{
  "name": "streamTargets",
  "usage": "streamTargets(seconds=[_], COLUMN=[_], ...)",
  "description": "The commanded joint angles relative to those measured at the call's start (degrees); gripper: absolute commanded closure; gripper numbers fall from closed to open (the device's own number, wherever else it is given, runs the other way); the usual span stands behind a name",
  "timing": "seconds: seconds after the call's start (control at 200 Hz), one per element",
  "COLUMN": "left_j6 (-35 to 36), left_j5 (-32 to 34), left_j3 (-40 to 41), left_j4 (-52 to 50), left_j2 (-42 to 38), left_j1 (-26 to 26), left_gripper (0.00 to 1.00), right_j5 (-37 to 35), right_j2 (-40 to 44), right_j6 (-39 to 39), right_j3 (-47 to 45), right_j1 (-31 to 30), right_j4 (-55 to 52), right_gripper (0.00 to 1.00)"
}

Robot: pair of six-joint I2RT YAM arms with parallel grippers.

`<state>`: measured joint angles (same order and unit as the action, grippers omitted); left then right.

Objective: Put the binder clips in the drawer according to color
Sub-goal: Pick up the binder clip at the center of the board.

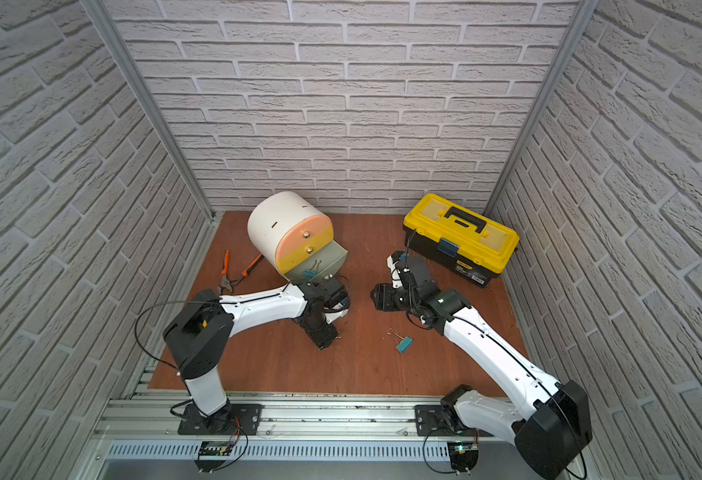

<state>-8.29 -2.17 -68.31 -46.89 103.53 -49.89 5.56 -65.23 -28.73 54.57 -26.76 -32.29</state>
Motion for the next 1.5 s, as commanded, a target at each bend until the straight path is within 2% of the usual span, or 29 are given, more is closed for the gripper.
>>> streamTargets(seconds=[0.0, 0.515, 0.72, 1.195, 1.34, 1.495], left_j6=[1.3, -1.3, -2.8, -9.7, -10.7, -11.1], left_j5=[-1.8, -1.2, 1.0, 1.1, 1.5, 1.9], left_j3=[0.0, 4.2, 4.0, 2.8, 2.4, 1.6], left_j4=[-0.7, 0.7, 1.1, 2.6, 2.5, 2.1], left_j2=[0.6, 0.2, 0.5, 2.4, 3.2, 3.1], left_j1=[-0.2, -2.6, -2.5, -2.6, -2.7, -2.7], left_gripper=[0.29, 0.3, 0.32, 0.31, 0.34, 0.43], right_j5=[-0.6, -1.0, -0.6, -1.0, -1.0, -0.9], right_j2=[1.2, 0.7, 0.4, 1.3, 1.4, 1.2], right_j6=[-0.7, -1.9, -2.5, -3.0, -2.7, -2.5], right_j3=[0.2, 0.4, 0.4, -0.8, -0.7, -0.5], right_j1=[0.4, 0.4, 0.4, 0.4, 0.4, 0.4], right_j4=[1.2, 2.0, 2.3, 2.3, 2.2, 2.2], right_gripper=[0.37, 0.37, 0.37, 0.37, 0.37, 0.37])
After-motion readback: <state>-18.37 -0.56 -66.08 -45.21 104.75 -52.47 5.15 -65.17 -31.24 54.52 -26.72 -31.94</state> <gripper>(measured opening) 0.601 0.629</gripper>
